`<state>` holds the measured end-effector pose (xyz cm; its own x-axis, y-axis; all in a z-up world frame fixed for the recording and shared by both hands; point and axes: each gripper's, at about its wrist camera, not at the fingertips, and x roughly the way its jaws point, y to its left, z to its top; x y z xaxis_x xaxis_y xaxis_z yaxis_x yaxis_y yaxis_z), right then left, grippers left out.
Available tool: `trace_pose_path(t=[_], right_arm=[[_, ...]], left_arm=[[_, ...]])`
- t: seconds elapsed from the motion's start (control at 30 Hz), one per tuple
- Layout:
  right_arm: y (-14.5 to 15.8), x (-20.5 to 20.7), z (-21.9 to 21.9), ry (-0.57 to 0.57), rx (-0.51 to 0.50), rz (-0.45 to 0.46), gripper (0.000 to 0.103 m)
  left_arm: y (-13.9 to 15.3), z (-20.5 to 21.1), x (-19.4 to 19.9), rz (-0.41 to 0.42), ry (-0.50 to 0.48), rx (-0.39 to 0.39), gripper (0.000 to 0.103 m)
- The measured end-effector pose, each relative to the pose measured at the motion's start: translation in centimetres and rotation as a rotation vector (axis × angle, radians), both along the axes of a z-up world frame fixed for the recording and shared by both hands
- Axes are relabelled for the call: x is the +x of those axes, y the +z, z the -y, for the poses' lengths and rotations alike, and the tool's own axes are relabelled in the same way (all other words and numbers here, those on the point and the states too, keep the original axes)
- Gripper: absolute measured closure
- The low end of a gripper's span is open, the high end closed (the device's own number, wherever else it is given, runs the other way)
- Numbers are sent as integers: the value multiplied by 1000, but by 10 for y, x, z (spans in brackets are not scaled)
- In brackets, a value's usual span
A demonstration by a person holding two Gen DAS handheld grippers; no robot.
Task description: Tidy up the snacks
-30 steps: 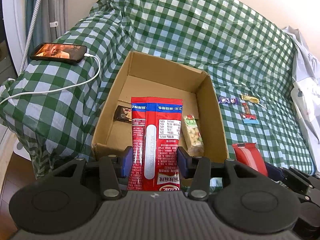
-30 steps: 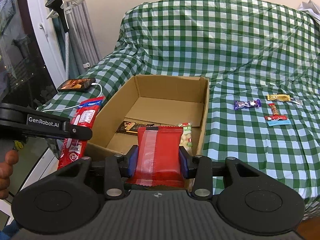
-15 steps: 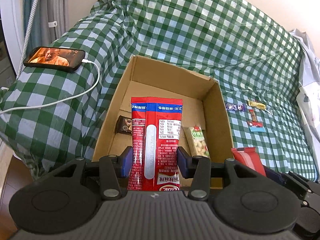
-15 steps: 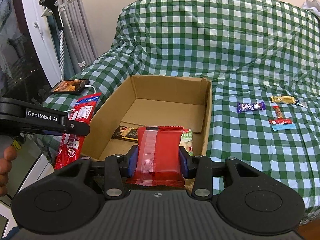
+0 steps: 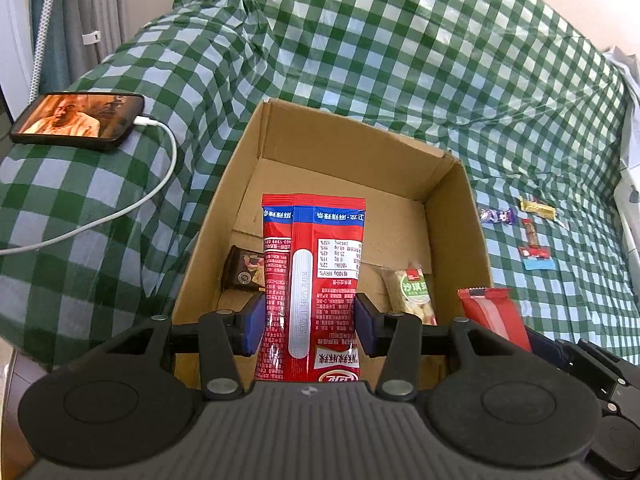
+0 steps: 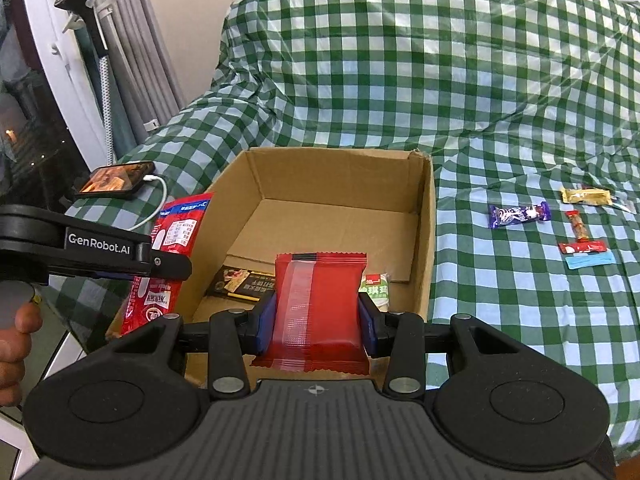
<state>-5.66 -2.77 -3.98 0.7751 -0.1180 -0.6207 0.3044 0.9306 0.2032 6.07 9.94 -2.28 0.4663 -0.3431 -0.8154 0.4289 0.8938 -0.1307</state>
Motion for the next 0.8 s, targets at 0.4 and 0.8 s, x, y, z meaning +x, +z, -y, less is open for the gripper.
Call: trace_pose_path(t=[0.4,0.8], right_arm=[[-28,34,20,-7,34,-51,59],[-43,53,31,-13,28,-78,59]], left_arm=[[-30,20,34,-27,-5,66,52],[-48,32,48,-53,-13,109,51]])
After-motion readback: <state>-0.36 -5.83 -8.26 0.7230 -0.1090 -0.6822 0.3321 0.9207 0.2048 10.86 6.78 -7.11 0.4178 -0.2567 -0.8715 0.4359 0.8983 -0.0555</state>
